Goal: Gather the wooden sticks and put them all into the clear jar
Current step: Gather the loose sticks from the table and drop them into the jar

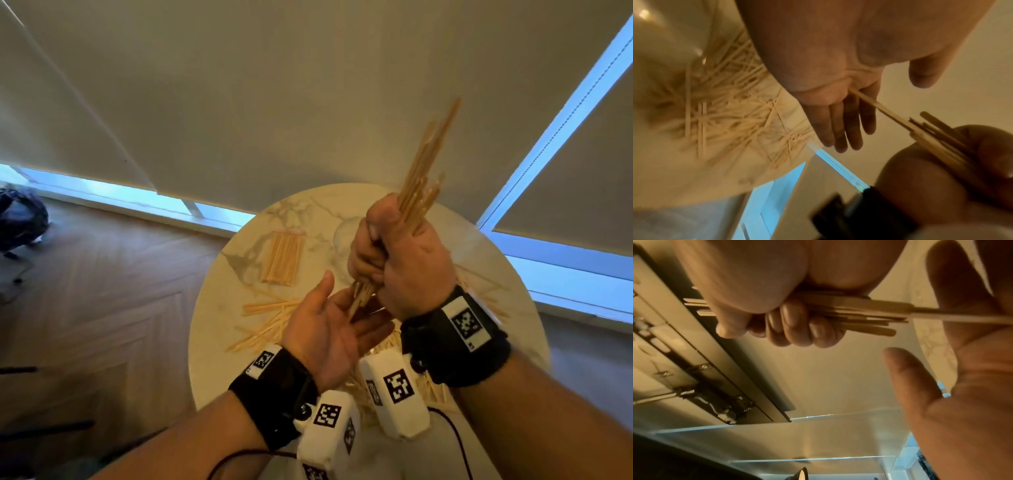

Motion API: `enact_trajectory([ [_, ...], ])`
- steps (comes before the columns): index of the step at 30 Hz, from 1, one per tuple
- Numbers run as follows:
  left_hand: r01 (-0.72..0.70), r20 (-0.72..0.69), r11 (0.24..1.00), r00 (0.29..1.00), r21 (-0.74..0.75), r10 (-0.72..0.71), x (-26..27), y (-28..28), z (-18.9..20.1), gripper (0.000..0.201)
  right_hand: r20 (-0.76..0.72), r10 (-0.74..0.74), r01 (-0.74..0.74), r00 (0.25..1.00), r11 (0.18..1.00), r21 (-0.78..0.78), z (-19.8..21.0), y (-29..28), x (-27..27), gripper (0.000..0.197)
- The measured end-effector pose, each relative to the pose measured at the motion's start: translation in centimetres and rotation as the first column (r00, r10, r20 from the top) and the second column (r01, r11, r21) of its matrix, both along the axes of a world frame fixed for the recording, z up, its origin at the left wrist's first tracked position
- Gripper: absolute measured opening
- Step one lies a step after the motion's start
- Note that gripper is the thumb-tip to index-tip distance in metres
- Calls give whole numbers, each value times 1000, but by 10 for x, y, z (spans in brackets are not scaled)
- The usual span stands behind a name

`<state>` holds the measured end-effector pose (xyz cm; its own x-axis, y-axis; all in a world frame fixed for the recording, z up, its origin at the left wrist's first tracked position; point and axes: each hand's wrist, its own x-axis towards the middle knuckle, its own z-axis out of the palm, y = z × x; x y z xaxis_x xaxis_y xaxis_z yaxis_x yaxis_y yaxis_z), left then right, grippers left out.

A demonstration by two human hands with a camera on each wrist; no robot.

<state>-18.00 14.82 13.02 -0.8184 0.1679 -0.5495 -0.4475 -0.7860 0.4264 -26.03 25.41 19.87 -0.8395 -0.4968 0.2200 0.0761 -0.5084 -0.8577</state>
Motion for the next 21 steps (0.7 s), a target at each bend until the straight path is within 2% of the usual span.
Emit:
enact_trajectory([
  [3, -96, 18, 990, 995, 102, 95, -11, 3, 2, 52, -90, 34, -31, 995, 999, 37, 0, -2, -1, 40],
  [7, -142, 7, 987, 990, 81, 142, -23, -2, 2, 45, -136, 41, -22, 990, 990, 139, -10, -3, 0, 35],
  [10, -130, 12, 990, 991, 58, 130, -26, -7, 0, 39, -169, 1, 37, 986, 975, 221, -13, -5, 2, 34],
  [13, -94, -33, 995, 995, 20, 95, -30, -8, 5, 54, -227, -67, 127, 972, 957, 260, -14, -7, 3, 21],
  [14, -91, -43, 996, 995, 10, 92, -31, -10, 5, 53, -245, -72, 140, 967, 952, 271, -14, -8, 4, 19],
  [17, -38, -112, 999, 993, 37, 42, -33, -12, 7, 27, -350, -17, 149, 937, 924, 352, -16, -10, 3, 16],
  [19, -40, -113, 999, 993, 29, 44, -35, -12, 2, 29, -383, 28, 163, 923, 875, 457, -20, -11, 3, 19],
  [21, -86, -83, 995, 993, 46, 90, -34, -11, 1, 33, -345, 11, 180, 939, 836, 518, -24, -13, 5, 26],
])
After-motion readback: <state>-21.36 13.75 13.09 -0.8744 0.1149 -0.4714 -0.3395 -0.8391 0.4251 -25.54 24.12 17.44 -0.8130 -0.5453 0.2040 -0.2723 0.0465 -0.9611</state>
